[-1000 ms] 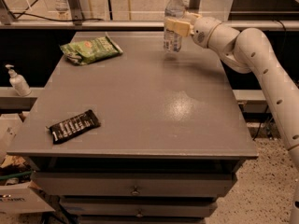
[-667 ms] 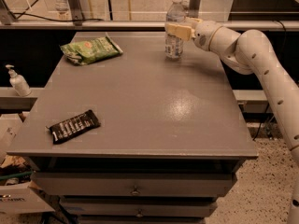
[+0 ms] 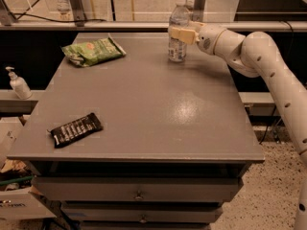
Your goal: Place blue plastic bottle upright
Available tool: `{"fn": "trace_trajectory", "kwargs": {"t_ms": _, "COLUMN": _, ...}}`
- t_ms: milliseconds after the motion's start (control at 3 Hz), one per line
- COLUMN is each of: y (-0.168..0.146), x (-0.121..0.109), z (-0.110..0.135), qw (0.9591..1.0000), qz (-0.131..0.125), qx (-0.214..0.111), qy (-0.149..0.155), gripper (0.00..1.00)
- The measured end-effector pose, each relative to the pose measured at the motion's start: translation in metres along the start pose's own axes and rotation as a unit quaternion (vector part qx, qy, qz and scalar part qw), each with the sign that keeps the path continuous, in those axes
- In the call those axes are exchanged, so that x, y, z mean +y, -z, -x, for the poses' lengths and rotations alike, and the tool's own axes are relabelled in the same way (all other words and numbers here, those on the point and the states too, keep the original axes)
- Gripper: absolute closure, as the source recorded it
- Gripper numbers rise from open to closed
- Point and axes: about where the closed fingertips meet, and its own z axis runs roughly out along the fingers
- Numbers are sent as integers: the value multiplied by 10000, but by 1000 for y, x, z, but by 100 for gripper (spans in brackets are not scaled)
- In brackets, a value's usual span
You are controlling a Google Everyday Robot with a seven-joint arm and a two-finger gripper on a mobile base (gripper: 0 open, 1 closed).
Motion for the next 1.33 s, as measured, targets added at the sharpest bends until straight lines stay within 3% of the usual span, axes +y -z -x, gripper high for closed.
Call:
{"fn": "trace_trajectory", "kwargs": {"t_ms": 1000, "y": 0, "x": 0, "z": 4, "qw": 10000, "qz": 0, "qx": 1, "qy": -1, "gripper": 12}}
{"fn": "trace_trajectory", "kwargs": {"t_ms": 1333, "y": 11, "x": 4, "z": -2, "qw": 10000, "qz": -21, "qx": -1, "qy": -18, "gripper": 0}}
